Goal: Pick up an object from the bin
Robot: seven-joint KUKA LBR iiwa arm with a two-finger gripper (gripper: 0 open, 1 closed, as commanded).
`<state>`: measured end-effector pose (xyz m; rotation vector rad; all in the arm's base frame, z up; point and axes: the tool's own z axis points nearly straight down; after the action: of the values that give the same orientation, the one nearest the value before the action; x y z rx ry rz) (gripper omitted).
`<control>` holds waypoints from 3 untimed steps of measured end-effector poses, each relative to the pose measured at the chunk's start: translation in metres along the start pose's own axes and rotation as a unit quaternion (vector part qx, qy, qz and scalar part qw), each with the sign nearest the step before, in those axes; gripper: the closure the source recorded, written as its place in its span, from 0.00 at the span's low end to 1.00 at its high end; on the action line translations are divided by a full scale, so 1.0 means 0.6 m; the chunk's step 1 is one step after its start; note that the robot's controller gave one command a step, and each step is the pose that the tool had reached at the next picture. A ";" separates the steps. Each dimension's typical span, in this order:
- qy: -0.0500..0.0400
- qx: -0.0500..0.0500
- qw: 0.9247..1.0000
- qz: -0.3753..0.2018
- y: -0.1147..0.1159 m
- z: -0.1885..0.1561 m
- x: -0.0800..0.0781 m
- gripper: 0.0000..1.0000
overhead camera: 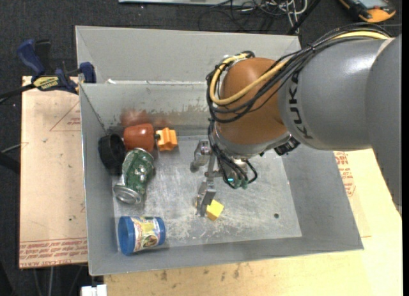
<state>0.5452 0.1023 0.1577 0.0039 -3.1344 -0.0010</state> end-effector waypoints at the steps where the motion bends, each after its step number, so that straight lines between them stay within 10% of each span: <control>1: -0.004 0.000 1.000 0.001 -0.001 -0.006 -0.003 0.00; 2: -0.003 0.000 0.998 -0.065 -0.179 0.124 0.035 1.00; 3: -0.003 0.000 0.998 -0.066 -0.178 0.124 0.035 0.00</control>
Offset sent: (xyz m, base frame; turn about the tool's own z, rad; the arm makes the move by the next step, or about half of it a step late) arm -0.0212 -0.1076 -0.0739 -0.1337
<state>0.5240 -0.0048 0.0832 0.2101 -3.1339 -0.0024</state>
